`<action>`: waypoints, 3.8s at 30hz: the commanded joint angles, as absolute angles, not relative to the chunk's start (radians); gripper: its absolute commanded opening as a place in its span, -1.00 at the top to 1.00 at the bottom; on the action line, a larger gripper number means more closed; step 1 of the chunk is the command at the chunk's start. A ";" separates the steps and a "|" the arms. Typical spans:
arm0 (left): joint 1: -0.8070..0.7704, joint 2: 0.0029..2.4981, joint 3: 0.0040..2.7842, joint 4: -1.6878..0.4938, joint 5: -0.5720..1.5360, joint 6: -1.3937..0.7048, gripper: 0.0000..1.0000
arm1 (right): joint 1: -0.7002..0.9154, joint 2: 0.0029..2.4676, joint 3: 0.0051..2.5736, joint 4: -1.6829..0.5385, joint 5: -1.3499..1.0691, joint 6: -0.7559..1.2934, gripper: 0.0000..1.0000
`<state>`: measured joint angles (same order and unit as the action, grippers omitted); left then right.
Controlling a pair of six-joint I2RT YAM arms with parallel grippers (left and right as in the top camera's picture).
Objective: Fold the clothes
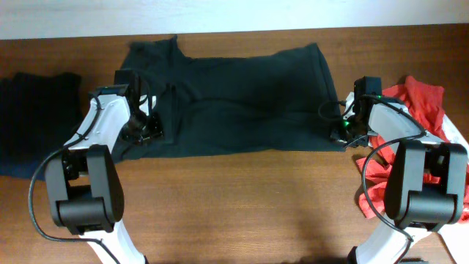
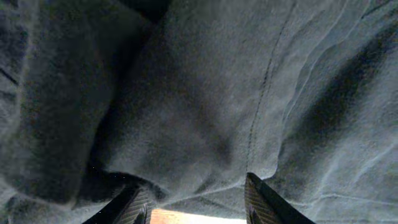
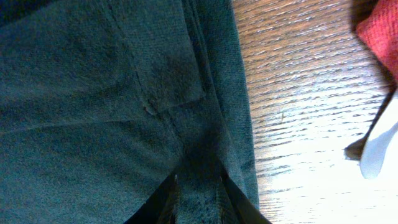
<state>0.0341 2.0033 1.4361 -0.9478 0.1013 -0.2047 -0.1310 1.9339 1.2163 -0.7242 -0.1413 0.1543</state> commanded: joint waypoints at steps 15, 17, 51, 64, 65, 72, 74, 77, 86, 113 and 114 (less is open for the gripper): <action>0.100 2.017 1.686 -1.074 -0.049 -0.216 -0.41 | -0.125 1.938 1.249 -0.741 -0.147 0.154 0.50; 0.101 2.023 1.670 -1.132 -0.049 -0.216 0.20 | -0.125 1.938 1.324 -0.759 -0.147 0.154 0.50; 0.101 2.049 1.337 -0.916 -0.049 -0.217 0.45 | -0.126 2.060 1.460 -0.748 -0.204 0.117 0.92; 0.101 2.049 1.338 -0.917 -0.048 -0.217 0.45 | -0.138 2.056 1.508 -0.994 -0.287 0.040 0.78; 0.101 2.049 1.338 -0.917 -0.048 -0.217 0.45 | -0.123 2.062 1.487 -0.964 -0.276 0.040 0.78; 0.101 2.049 1.337 -0.917 -0.041 -0.217 0.45 | -0.118 2.144 1.472 -0.767 -0.276 0.041 0.78; 0.101 2.049 1.337 -0.918 -0.041 -0.217 0.45 | -0.119 2.144 1.472 -0.698 -0.272 0.041 0.77; 0.101 2.049 1.337 -0.924 -0.041 -0.217 0.45 | -0.119 2.144 1.472 -0.657 -0.215 0.042 0.77; 0.101 2.049 1.337 -0.936 -0.043 -0.216 0.44 | -0.159 2.097 1.479 -0.415 -0.197 0.293 0.61; 0.275 1.764 1.385 -1.147 -0.064 -0.276 0.60 | -0.157 1.992 1.532 -1.269 -0.018 0.139 0.37; 0.275 1.755 1.385 -1.117 -0.051 -0.276 0.10 | -0.157 1.992 1.568 -1.274 -0.021 0.139 0.09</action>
